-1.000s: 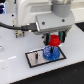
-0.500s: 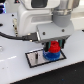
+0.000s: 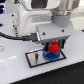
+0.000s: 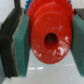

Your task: Insert the blue gear onto the right peg, followed by the red gear

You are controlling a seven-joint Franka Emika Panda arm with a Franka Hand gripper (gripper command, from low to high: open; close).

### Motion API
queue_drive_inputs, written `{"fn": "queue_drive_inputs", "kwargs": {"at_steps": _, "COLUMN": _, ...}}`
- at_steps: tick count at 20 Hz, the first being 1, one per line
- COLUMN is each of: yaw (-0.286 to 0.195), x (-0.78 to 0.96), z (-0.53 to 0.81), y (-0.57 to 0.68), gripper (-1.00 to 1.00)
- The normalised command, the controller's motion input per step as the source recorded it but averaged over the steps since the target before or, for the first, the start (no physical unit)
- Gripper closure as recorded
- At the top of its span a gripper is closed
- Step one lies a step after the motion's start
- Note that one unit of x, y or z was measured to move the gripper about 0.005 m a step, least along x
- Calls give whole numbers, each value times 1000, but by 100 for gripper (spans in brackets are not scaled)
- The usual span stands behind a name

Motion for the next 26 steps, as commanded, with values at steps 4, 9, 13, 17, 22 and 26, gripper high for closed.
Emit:
{"fn": "queue_drive_inputs", "kwargs": {"at_steps": 4, "yaw": 0, "x": 17, "z": 1, "y": 4, "gripper": 100}}
{"fn": "queue_drive_inputs", "kwargs": {"at_steps": 9, "yaw": 0, "x": 19, "z": 171, "y": 9, "gripper": 100}}
{"fn": "queue_drive_inputs", "kwargs": {"at_steps": 13, "yaw": 0, "x": 60, "z": 97, "y": -21, "gripper": 100}}
{"fn": "queue_drive_inputs", "kwargs": {"at_steps": 17, "yaw": 0, "x": 118, "z": -125, "y": -88, "gripper": 100}}
{"fn": "queue_drive_inputs", "kwargs": {"at_steps": 22, "yaw": 0, "x": 109, "z": -161, "y": -68, "gripper": 100}}
{"fn": "queue_drive_inputs", "kwargs": {"at_steps": 26, "yaw": 0, "x": 132, "z": -134, "y": -22, "gripper": 100}}
